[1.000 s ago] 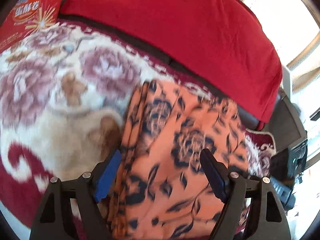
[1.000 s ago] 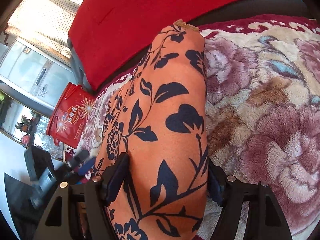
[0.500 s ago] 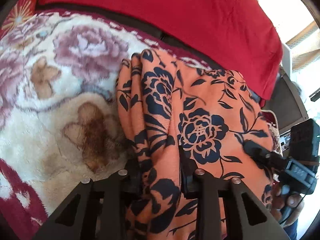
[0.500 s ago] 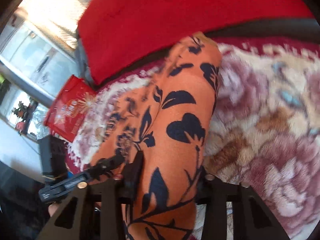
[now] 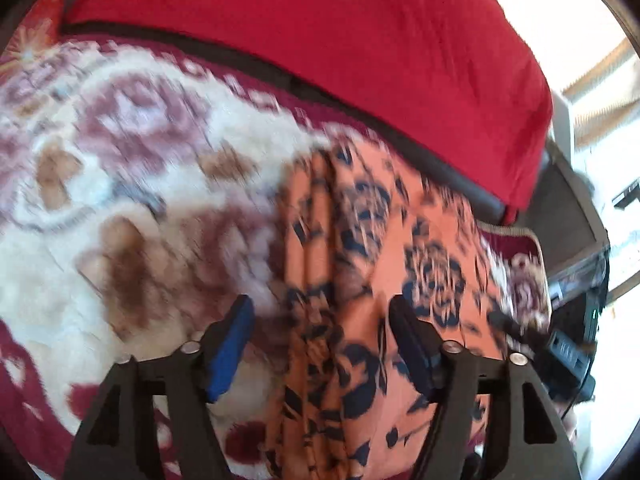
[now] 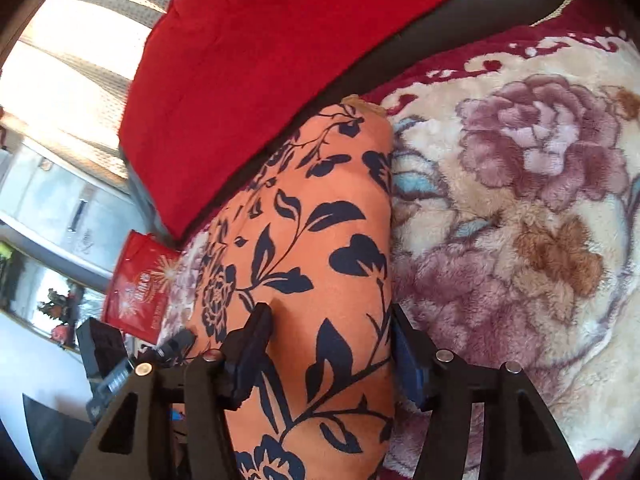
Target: Fold small clothes
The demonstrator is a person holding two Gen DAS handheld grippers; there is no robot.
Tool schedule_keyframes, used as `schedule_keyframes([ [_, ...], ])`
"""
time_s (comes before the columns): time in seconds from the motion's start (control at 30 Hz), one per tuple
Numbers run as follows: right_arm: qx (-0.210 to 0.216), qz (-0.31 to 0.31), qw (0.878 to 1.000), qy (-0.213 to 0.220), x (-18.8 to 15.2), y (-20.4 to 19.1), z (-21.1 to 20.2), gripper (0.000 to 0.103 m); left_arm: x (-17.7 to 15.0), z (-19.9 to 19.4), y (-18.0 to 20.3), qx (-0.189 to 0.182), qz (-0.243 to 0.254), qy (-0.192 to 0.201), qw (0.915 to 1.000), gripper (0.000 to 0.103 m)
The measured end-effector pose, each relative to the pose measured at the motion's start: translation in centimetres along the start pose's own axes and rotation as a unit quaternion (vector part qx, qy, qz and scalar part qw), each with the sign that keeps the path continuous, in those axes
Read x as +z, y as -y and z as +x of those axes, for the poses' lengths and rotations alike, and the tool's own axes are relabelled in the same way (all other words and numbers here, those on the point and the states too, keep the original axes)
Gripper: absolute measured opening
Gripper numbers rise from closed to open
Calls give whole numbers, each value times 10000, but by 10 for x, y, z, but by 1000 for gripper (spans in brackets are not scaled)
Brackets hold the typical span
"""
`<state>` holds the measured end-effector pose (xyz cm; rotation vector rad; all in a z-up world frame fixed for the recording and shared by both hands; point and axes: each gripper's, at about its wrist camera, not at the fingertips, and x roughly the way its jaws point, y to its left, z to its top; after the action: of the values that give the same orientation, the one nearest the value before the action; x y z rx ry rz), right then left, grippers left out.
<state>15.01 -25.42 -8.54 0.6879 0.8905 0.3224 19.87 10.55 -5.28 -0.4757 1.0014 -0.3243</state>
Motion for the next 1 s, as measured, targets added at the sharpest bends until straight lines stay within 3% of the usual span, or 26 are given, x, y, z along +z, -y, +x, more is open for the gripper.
schedule_keyframes([
  [0.07,31,-38,10000,21,1,-2,2,63,0,6,-5,11,8,-103,9999,79],
  [0.17,-6,-35,10000,16,1,-6,5,64,-9,35,-7,-42,141,-604,9981,78],
  [0.2,-31,-38,10000,-36,1,-6,8,64,-12,40,-6,-85,216,-621,9978,63],
  [0.23,-83,-66,9999,-101,1,-10,13,64,-12,39,-5,-305,243,-641,9972,41],
  [0.33,-199,-135,9997,-87,0,-16,16,64,-12,29,3,-233,609,-498,9966,33],
  [0.47,-463,-275,9985,-60,-2,-29,16,64,-17,15,5,-231,727,-286,9967,32],
  [0.6,-787,-635,9948,94,-12,-44,-1,67,-28,-14,-5,-13,639,-80,9979,59],
  [0.63,-826,-712,9939,152,-14,-46,-9,68,-27,-17,-7,-19,587,55,9983,60],
  [0.73,-832,-867,9920,390,-27,-57,-29,69,-27,-38,-17,-364,502,88,9980,60],
  [0.83,-705,-902,9922,484,-42,-63,-44,69,-42,-53,-17,-682,417,-148,9967,60],
  [0.9,-618,-996,9917,521,-53,-69,-53,69,-52,-43,-10,-706,352,-308,9964,59],
  [1.0,-484,-1100,9916,473,-65,-76,-56,69,-66,-39,-2,-581,343,-478,9966,46],
])
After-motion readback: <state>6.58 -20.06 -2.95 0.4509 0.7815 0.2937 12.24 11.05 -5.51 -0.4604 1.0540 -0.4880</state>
